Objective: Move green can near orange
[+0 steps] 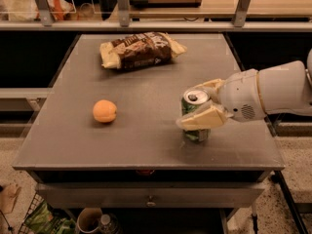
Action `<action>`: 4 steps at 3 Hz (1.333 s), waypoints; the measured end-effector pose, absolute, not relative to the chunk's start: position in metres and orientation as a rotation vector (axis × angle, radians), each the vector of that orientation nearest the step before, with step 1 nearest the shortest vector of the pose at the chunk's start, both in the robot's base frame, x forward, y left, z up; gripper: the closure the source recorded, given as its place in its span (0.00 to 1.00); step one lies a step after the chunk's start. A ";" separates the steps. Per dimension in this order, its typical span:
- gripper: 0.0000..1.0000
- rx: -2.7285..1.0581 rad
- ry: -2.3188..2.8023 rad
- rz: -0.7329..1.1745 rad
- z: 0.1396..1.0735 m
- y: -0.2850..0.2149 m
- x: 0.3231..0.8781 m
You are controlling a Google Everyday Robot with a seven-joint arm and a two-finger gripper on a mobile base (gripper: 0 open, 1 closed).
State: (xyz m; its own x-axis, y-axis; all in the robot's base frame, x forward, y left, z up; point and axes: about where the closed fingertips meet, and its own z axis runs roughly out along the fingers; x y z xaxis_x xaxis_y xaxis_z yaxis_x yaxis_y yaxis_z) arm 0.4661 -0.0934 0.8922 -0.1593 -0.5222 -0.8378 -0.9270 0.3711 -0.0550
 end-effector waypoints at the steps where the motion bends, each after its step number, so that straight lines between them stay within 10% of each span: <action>1: 0.87 -1.241 1.782 0.637 0.908 -0.076 0.492; 4: 1.00 -1.074 1.670 0.762 0.935 -0.004 0.532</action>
Offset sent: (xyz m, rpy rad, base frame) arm 0.0682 0.0592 0.0247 0.1932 0.0059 -0.0606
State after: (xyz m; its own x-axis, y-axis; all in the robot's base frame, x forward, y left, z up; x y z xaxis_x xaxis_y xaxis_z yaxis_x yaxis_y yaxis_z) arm 0.5324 -0.0036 0.9349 -0.1382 -0.3018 -0.9433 -0.9103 0.4140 0.0009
